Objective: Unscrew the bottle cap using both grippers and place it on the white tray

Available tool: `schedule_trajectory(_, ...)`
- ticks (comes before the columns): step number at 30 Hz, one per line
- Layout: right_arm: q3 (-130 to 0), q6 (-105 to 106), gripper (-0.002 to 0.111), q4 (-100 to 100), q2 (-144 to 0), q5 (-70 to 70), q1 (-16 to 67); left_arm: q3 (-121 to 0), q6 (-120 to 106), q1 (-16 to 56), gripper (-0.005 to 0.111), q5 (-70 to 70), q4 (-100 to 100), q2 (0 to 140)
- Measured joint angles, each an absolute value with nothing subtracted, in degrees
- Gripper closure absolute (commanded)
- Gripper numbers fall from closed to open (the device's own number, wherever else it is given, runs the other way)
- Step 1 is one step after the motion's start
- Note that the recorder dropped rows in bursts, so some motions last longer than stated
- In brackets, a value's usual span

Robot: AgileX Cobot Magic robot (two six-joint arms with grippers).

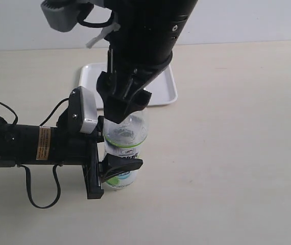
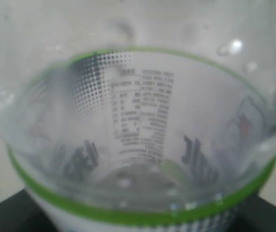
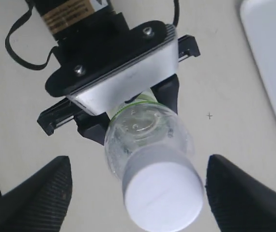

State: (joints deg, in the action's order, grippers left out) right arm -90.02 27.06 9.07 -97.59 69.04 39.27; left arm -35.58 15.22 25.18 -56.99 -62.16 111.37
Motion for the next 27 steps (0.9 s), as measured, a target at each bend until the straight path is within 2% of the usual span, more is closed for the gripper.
schedule_trajectory(9, -90.02, 10.72, 0.037, 2.17, -97.59, 69.04, 39.27, -35.58, 15.22, 25.18, 0.107, -56.99, -62.16, 111.37)
schedule_trajectory(12, -90.02, 10.1, 0.041, 3.51, -97.59, 69.15, 39.27, -35.58, 15.22, 25.18, 0.107, -56.99, -62.16, 111.37)
schedule_trajectory(21, -90.02, 9.88, 0.059, 4.27, -97.59, 69.78, 39.27, -35.58, 15.22, 25.18, 0.107, -56.99, -62.16, 111.37)
schedule_trajectory(27, -90.02, 9.88, 0.084, 4.73, -97.59, 70.16, 39.27, -35.58, 15.22, 25.18, 0.107, -56.99, -62.03, 111.37)
